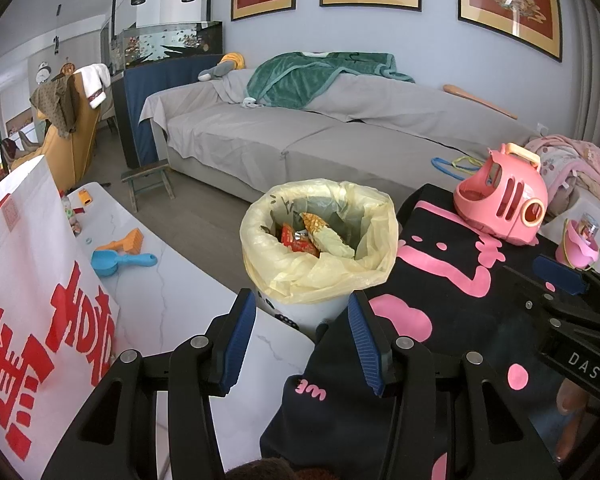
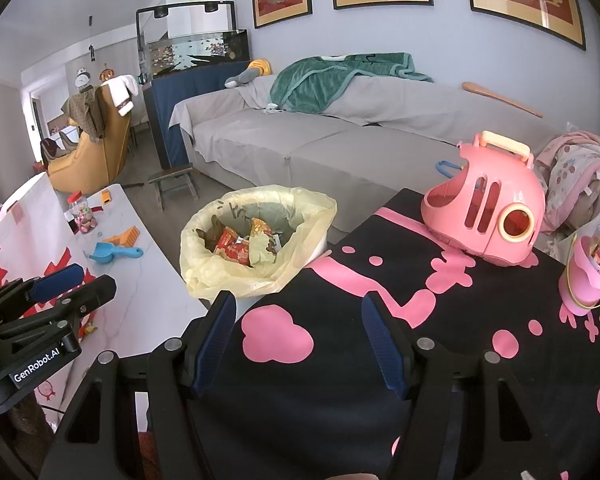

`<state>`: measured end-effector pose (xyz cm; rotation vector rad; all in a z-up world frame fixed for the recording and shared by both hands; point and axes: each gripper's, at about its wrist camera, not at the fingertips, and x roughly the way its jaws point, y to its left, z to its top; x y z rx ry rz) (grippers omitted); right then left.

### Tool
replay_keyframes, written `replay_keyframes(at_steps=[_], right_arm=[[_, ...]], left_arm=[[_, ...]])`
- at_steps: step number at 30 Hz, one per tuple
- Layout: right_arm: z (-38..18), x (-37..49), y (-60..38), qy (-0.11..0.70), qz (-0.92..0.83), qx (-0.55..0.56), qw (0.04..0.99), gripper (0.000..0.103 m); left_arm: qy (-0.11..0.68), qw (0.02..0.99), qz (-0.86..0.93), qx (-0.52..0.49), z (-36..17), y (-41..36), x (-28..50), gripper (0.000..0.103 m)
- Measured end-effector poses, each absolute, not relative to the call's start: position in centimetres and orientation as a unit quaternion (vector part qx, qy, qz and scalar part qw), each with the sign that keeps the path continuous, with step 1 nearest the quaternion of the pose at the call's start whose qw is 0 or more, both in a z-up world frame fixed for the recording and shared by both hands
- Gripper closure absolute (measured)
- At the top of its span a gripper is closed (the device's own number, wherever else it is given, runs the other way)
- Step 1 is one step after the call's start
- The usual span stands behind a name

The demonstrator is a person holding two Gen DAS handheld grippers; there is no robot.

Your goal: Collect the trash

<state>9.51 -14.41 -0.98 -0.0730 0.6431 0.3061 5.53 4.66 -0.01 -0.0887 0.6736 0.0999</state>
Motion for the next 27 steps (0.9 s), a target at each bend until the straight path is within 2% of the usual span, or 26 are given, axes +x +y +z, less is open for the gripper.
replay_keyframes(at_steps=[27], right_arm=[[-1.6,9.5,-14.6,0.319,0.145,-0.037,0.936,0.04]], left_arm=[[0.348,0.936,0.034,-0.048,-1.0,4.1,6.5,0.054]])
